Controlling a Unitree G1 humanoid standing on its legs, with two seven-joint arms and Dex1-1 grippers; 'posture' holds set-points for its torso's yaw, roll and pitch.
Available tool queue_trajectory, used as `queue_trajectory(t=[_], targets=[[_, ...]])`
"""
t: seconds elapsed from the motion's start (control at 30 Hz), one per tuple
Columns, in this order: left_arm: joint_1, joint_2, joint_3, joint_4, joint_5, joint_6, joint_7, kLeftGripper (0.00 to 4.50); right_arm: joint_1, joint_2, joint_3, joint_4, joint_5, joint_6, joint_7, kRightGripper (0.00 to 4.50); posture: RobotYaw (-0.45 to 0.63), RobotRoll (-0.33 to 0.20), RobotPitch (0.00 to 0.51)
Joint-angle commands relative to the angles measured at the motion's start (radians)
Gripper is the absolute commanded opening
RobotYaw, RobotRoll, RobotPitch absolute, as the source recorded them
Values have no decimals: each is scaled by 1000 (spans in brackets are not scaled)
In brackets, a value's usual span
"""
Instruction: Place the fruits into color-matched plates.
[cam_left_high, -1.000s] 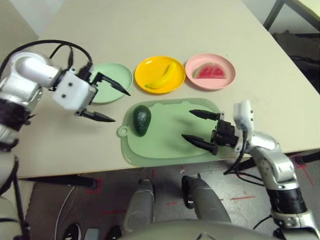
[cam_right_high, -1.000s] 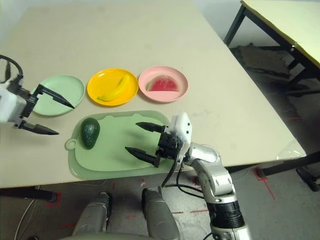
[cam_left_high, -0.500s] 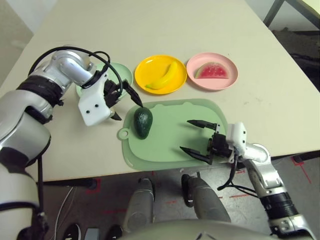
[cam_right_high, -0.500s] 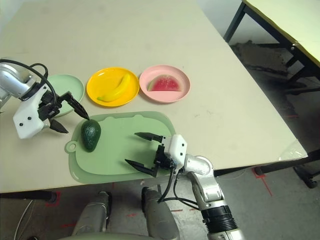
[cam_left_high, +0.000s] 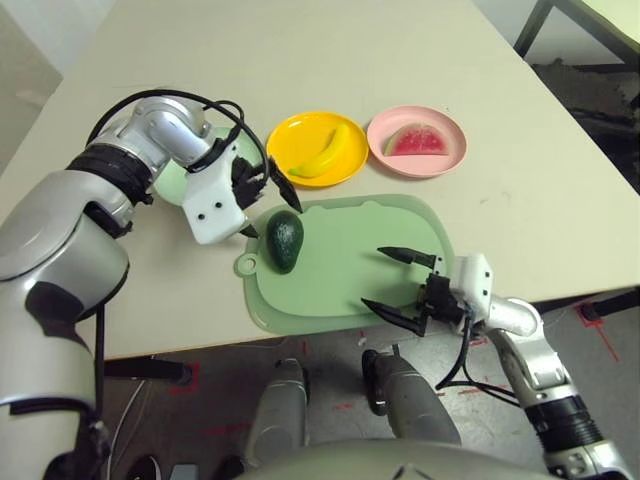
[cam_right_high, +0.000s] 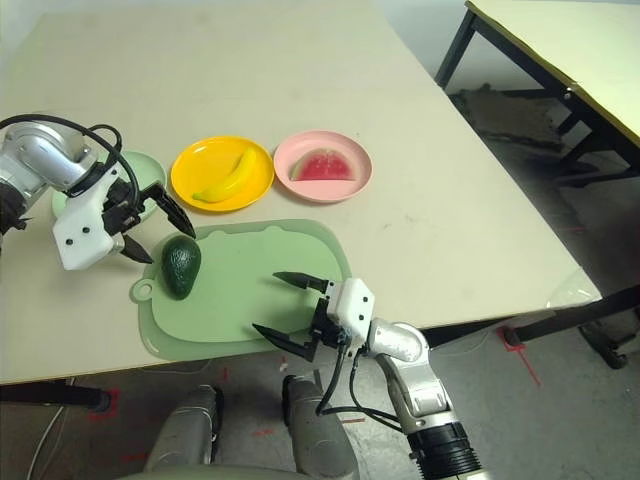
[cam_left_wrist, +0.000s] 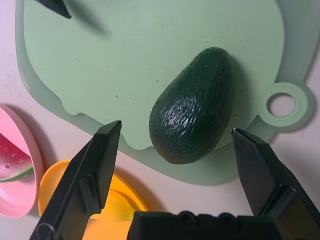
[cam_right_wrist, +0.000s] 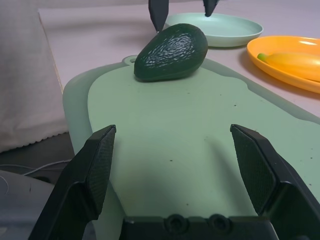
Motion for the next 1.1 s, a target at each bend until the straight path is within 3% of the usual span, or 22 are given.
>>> queue_trajectory(t=[0.03,0.8,1.0,1.1], targets=[[13,-13,-11,-5,11,7,-8,4500,13,-11,13,-20,-5,-7,-1,4484,-234,0,184],[55,-63,-6,20,81,-6,-8,4500,26,-24,31,-64,-3,7,-18,4484,-257,0,193],[61,-64,-13,20,87,9,-8,3012,26,-35,24,-61,2,14,-17,4500,-260,0,192],[63,-65,-9,20,89,8,-8,2729,26,-38,24,-62,3,17,-17,4500,-260,0,192]])
